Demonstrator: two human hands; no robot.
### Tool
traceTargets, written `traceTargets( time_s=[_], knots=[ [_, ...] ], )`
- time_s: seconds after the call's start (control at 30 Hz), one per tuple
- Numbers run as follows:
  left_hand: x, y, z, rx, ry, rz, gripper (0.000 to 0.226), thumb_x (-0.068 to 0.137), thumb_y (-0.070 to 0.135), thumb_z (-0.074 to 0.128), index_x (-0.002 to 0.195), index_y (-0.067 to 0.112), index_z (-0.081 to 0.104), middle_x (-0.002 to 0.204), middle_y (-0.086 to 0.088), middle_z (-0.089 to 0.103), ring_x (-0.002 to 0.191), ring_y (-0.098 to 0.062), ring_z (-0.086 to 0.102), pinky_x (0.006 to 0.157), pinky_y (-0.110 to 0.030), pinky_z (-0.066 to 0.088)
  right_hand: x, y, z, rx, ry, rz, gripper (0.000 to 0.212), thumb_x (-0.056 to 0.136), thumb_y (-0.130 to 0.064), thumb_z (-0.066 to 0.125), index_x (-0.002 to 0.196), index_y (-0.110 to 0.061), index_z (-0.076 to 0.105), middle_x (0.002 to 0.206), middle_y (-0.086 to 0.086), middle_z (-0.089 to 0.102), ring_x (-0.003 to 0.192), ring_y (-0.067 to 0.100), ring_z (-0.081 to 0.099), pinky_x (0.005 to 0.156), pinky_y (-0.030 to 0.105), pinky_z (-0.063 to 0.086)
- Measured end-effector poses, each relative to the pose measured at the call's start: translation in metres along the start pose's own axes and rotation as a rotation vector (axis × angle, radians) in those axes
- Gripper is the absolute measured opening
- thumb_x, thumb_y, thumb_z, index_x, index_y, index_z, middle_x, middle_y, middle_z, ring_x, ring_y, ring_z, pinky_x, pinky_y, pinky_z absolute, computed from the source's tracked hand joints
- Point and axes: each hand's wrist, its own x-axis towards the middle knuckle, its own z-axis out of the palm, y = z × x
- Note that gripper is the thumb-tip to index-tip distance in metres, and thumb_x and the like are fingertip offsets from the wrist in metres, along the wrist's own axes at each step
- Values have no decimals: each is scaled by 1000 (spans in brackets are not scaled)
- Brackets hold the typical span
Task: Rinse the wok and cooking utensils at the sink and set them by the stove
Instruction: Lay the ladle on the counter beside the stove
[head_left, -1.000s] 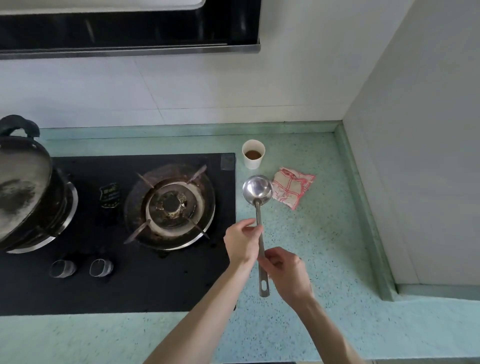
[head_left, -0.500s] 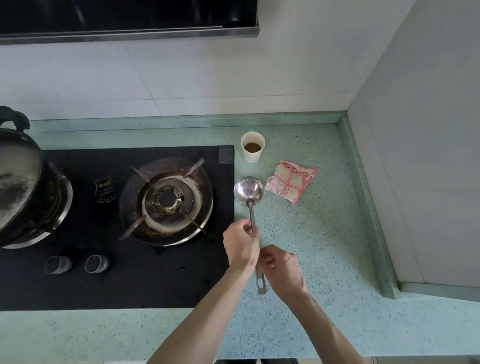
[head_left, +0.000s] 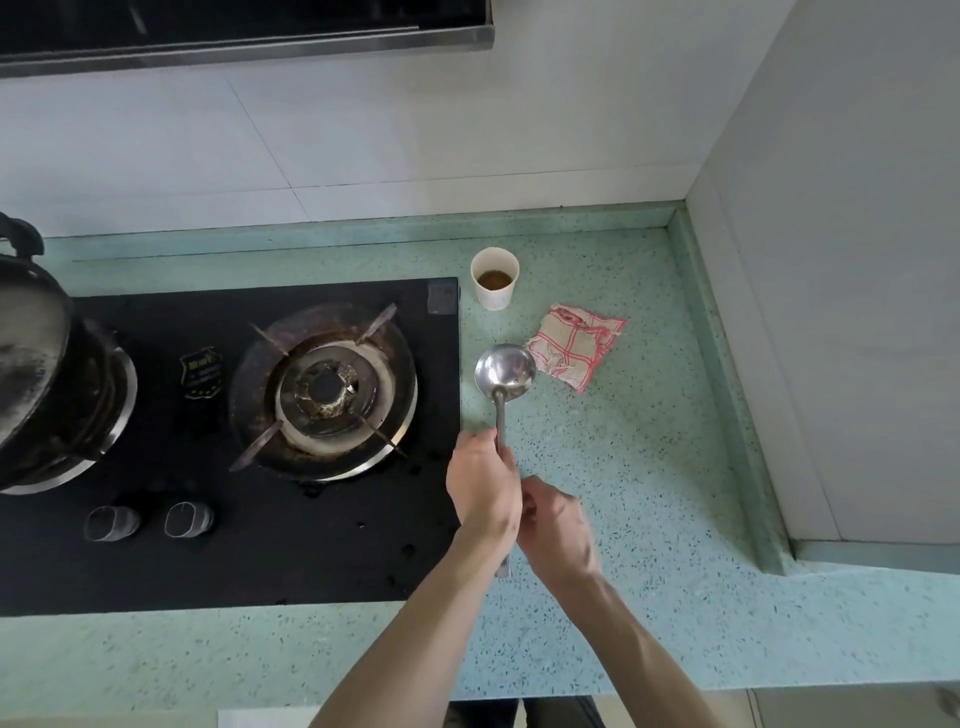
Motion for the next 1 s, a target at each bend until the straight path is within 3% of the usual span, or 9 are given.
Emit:
traceTargets(
  time_s=[0.17,0.37,0.57,0.73,0.87,1.0],
  knots=[
    [1,3,0,91,-5,27,16,98,20,68,111,13,72,104,-2,65,86,-18,67,72,-24,51,-2,-5,0,-13,-3,21,20,96,-5,56,82,-19,51,63,-16,49,45,0,39,40,18,35],
    [-2,1,2,95,28,11,13,97,20,68,105,12,73,96,-2,65,79,-19,67,67,-30,55,-5,-8,1,25,44,22,14,95,-2,58,86,-12,60,69,-12,52,48,-1,42,43,17,39],
    [-4,-2,4,39,43,24,13,97,19,69,105,10,73,95,-3,65,77,-20,67,68,-31,55,-5,-2,6,56,63,3,8,91,-3,61,89,-10,65,77,-4,59,51,3,44,46,14,26],
    [-5,-5,2,12,29,30,17,98,21,67,110,10,73,100,-4,66,82,-20,68,70,-28,53,-3,4,8,57,55,-7,16,92,-2,62,101,-11,72,83,-2,64,58,6,56,48,15,39],
    [-9,-7,-3,-17,-6,27,24,99,25,68,118,10,70,107,-3,66,89,-17,66,75,-22,46,-4,7,6,83,37,-32,16,93,-4,66,106,-13,71,89,-2,67,63,8,63,58,33,59],
    [-15,-10,-15,-66,-36,65,25,100,28,65,118,12,69,103,1,66,85,-14,66,76,-29,56,-9,4,-8,72,36,-33,21,97,-20,74,117,-14,70,98,-4,68,71,4,65,64,27,59]
  ],
)
